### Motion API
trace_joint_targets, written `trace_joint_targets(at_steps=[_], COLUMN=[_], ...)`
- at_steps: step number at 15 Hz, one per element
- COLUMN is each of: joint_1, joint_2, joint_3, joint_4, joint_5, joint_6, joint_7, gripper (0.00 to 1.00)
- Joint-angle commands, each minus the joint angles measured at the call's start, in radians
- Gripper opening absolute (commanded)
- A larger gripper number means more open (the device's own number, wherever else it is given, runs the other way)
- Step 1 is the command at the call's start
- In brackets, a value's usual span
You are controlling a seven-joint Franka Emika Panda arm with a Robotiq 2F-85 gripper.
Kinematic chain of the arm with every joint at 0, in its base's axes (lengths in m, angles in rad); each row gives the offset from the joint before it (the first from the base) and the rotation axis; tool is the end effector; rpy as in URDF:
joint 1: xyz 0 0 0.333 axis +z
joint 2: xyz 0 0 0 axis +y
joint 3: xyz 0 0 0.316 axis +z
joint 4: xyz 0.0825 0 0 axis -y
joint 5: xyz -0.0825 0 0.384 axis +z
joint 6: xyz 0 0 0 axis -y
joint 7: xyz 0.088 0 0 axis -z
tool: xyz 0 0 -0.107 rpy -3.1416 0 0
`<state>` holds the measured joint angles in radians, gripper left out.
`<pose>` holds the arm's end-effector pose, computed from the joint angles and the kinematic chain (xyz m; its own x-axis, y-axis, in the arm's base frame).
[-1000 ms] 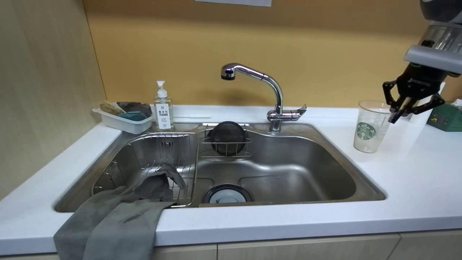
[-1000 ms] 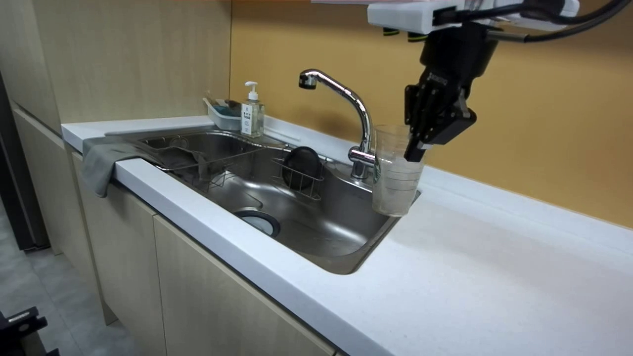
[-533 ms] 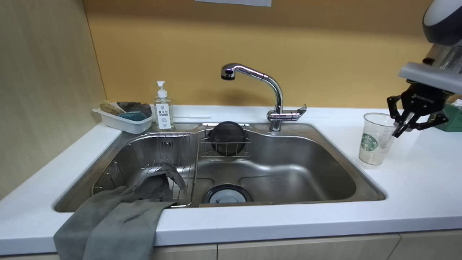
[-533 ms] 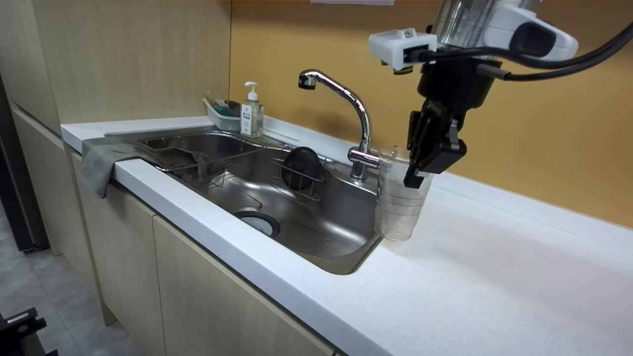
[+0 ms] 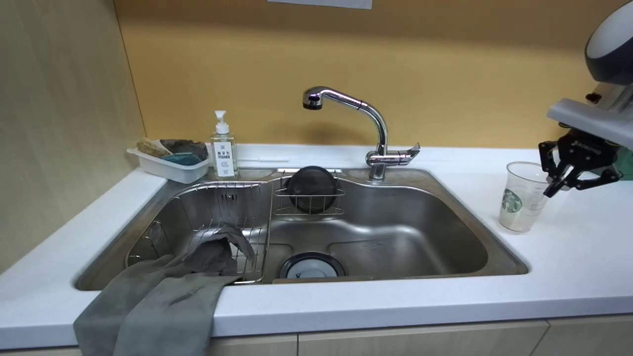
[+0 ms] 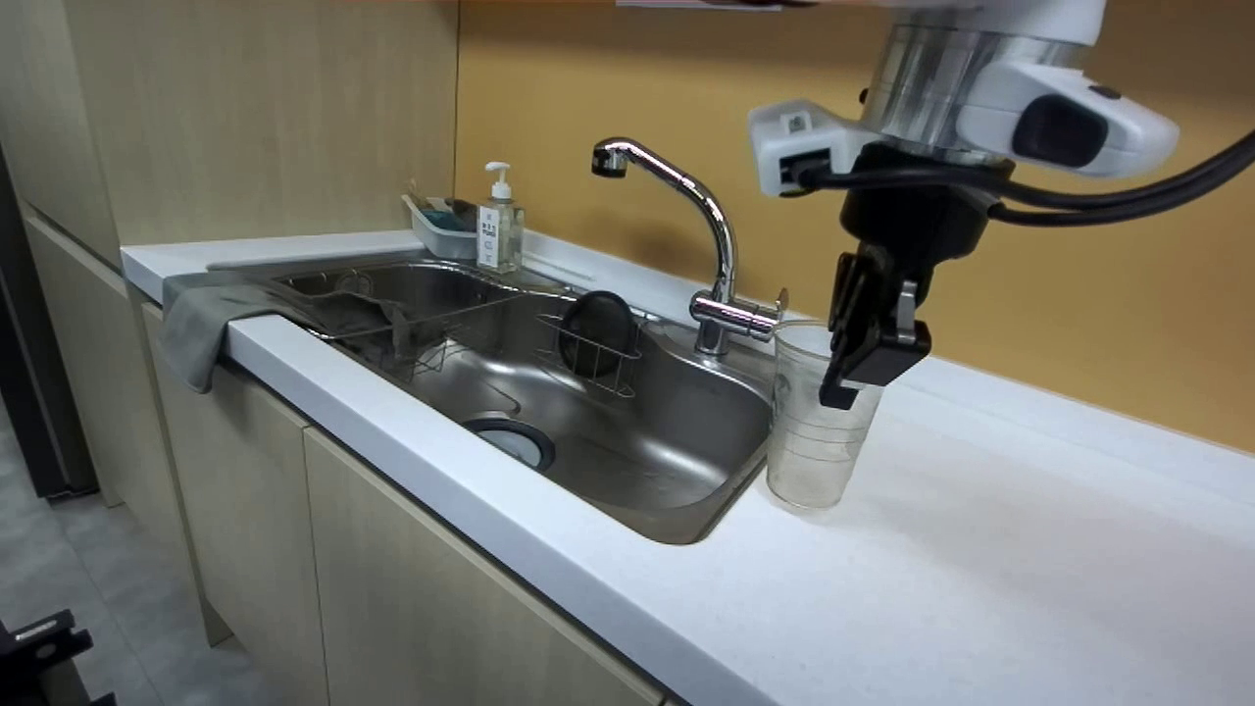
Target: Remove the clear cup from the sink and place it on the right side of the table
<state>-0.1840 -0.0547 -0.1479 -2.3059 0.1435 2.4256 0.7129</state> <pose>0.4924 -0.1695 0.3852 0.4078 -0.9118 0.0477 -0.8908 -0.4088 -0.1987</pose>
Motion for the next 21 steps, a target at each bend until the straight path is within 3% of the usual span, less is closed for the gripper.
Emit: trace_joint_targets(at_steps=[1,5,6,7,13,17,21], joint_1=[-0.004,-0.008,-0.008,-0.008,-0.009,-0.016,-0.029], joint_2=[-0.020,-0.017,-0.017,-0.017,-0.026,-0.067,-0.148], joint_3=[-0.008,-0.012,-0.012,-0.013,-0.014,-0.002,0.041], joint_4=[-0.036,-0.049,-0.051,-0.052,-0.050,-0.036,-0.010], joint_5=[0.018,0.043,0.052,0.059,0.046,-0.075,-0.312], joint_6=[0.035,0.048,0.048,0.048,0.052,0.076,0.043], joint_7=[0.049,0.047,0.043,0.042,0.057,0.132,0.209], gripper=[0.01,0.01,0.21,0.30,0.70,0.97,1.00])
